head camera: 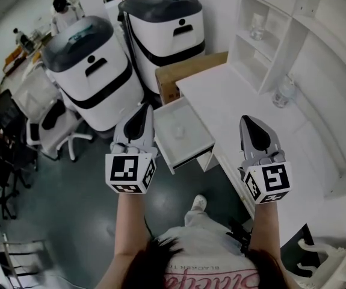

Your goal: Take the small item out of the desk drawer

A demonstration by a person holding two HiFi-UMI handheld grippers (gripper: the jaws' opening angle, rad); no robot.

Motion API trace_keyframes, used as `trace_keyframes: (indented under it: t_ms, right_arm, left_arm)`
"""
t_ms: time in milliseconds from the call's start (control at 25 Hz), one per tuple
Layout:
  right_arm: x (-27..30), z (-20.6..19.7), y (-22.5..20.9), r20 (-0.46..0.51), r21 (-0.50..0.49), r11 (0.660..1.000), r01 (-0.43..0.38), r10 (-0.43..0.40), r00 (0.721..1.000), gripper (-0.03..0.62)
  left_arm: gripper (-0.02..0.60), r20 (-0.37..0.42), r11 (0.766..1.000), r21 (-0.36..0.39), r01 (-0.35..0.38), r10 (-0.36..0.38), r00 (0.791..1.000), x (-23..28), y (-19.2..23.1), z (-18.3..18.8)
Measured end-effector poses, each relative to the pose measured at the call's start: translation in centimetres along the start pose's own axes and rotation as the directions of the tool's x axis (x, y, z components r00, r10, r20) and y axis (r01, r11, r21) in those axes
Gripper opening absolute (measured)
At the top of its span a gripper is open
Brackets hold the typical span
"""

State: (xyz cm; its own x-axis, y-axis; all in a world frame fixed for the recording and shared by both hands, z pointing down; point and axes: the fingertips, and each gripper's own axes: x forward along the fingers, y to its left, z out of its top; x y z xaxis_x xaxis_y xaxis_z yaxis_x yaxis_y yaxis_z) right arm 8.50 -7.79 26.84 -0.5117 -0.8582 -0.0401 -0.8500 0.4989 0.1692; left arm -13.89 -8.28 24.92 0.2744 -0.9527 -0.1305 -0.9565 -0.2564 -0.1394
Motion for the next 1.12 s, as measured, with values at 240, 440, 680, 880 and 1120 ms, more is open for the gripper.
trace_keyframes:
  t_ms: [240, 440, 680, 880, 1120]
  right_arm:
    - [4.1, -0.9, -3.2, -0.016, -0.002, 1.0, -0.016, 0.016, 1.0, 0.002]
    - [7.3, -1.5, -5.9, -0.022, -0.003, 1.0, -0.031, 0.031, 0.999, 0.002]
    - [11.0, -2.0, -7.7, -0.016, 0.004, 0.999, -0.05, 0.05, 0.999, 0.002]
    - [12.6, -2.8, -8.4, -0.023, 0.004, 0.998, -0.058, 0.058, 0.998, 0.002]
    - [13.3, -3.3, -9.1, -0.038, 0.006, 0.999, -0.051, 0.051, 0.998, 0.002]
  left_arm:
    - [0.012, -0.01, 1.0, -0.003, -0.016, 0.016, 1.0, 4.9, 0.7, -0.8]
    - [0.011, -0.023, 0.999, -0.005, -0.033, 0.033, 0.999, 8.7, 1.2, -1.6]
    - [0.012, -0.03, 0.998, 0.0, -0.057, 0.057, 0.998, 11.9, 2.4, -2.3]
    - [0.029, -0.024, 0.998, -0.014, -0.06, 0.06, 0.998, 13.6, 3.0, -3.0]
    - [0.066, -0.037, 0.997, -0.033, -0.064, 0.063, 0.997, 14.6, 3.2, -4.0]
